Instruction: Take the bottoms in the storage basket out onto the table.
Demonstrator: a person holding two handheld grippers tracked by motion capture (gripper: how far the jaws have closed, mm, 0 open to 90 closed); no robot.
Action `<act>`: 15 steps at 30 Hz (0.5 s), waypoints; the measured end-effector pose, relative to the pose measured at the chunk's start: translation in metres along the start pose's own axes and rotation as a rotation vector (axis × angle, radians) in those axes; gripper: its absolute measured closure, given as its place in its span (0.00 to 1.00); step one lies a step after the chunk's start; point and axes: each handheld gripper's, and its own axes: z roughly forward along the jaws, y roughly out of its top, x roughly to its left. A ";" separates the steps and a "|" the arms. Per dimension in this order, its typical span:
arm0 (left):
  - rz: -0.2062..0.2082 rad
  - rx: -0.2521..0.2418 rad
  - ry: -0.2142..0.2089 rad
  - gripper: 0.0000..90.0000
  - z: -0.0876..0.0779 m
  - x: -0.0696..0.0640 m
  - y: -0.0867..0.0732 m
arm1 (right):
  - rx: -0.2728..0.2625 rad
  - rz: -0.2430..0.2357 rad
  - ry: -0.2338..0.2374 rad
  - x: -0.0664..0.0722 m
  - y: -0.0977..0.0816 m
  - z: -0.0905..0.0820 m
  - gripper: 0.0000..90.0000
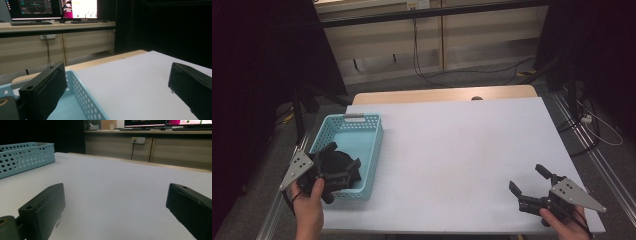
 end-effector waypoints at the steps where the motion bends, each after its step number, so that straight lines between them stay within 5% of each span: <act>1: -0.001 0.006 0.006 0.02 -0.001 0.003 0.001 | 0.000 -0.004 0.000 0.000 0.000 0.000 0.02; 15: -0.021 0.015 0.045 0.02 0.001 0.036 0.010 | 0.004 0.000 -0.001 0.000 0.000 0.000 0.02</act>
